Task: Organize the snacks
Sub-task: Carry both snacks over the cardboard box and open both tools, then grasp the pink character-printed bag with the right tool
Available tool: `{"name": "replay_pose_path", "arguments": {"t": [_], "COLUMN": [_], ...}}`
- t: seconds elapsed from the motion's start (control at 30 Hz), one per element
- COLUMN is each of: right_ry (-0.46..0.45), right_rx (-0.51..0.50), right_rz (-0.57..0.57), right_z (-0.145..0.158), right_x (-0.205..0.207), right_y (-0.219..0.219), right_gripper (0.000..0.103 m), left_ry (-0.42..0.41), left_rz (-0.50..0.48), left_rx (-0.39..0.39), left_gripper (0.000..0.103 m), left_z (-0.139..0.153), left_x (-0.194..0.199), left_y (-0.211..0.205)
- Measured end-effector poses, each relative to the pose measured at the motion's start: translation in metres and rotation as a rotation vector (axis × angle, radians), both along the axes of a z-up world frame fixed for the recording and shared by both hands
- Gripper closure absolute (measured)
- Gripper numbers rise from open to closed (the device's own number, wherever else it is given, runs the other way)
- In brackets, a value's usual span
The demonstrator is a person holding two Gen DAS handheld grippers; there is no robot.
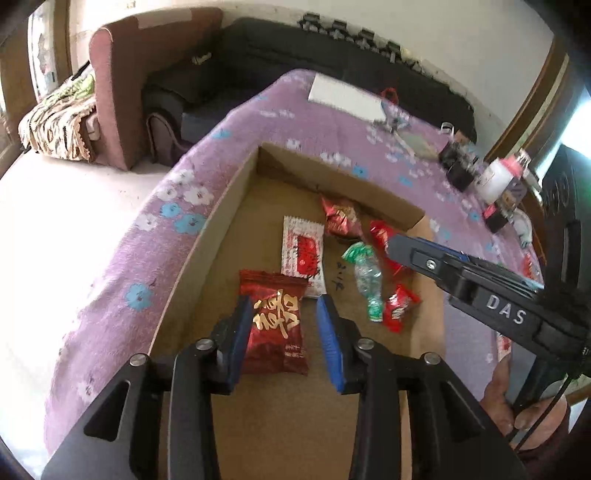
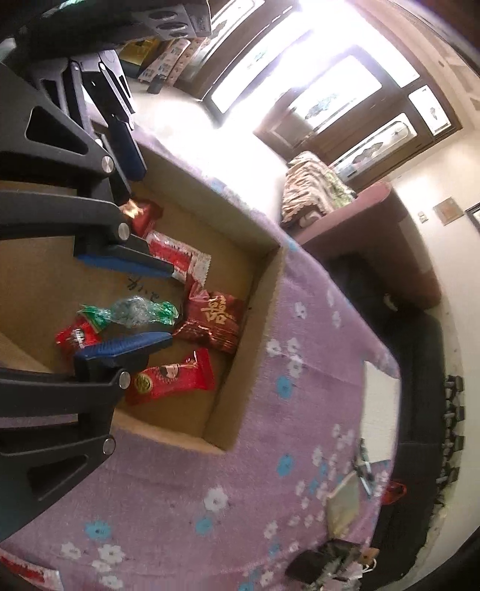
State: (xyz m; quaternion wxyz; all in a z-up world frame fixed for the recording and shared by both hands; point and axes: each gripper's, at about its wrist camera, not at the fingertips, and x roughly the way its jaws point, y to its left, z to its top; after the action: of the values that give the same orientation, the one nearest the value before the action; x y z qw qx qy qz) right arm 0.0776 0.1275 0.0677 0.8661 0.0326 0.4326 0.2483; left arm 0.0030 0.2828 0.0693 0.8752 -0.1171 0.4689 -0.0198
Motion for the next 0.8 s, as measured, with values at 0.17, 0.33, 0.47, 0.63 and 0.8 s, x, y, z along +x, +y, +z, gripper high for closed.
{"name": "replay_pose_path", "arguments": {"t": [0.17, 0.33, 0.47, 0.63, 0.8], "right_ry": [-0.044, -0.062, -0.119, -0.080, -0.016], "right_rx": [0.061, 0.127, 0.112, 0.073, 0.055], "right_rz": [-0.030, -0.098, -0.232, -0.429, -0.464], "right_z": [0.015, 0.019, 0.019, 0.001, -0.024], "right_x": [-0.029, -0.056, -0.079, -0.089, -0.086], "right_y": [-0.037, -0.097, -0.171, -0.260, -0.286], "right_gripper": [0.062, 0.062, 0.061, 0.056, 0.056], "left_ry": [-0.081, -0.143, -0.246, -0.252, -0.105], "left_rz": [0.008, -0.046, -0.092, -0.182, -0.241], "left_rx": [-0.029, -0.115, -0.183, -0.279, -0.302], "left_gripper": [0.069, 0.066, 0.033, 0.031, 0.031], "left_z": [0.024, 0.042, 0.058, 0.055, 0.026], "left_x": [-0.028, -0.050, -0.071, -0.074, -0.060], "left_y": [-0.007, -0.026, -0.051, -0.086, -0.124]}}
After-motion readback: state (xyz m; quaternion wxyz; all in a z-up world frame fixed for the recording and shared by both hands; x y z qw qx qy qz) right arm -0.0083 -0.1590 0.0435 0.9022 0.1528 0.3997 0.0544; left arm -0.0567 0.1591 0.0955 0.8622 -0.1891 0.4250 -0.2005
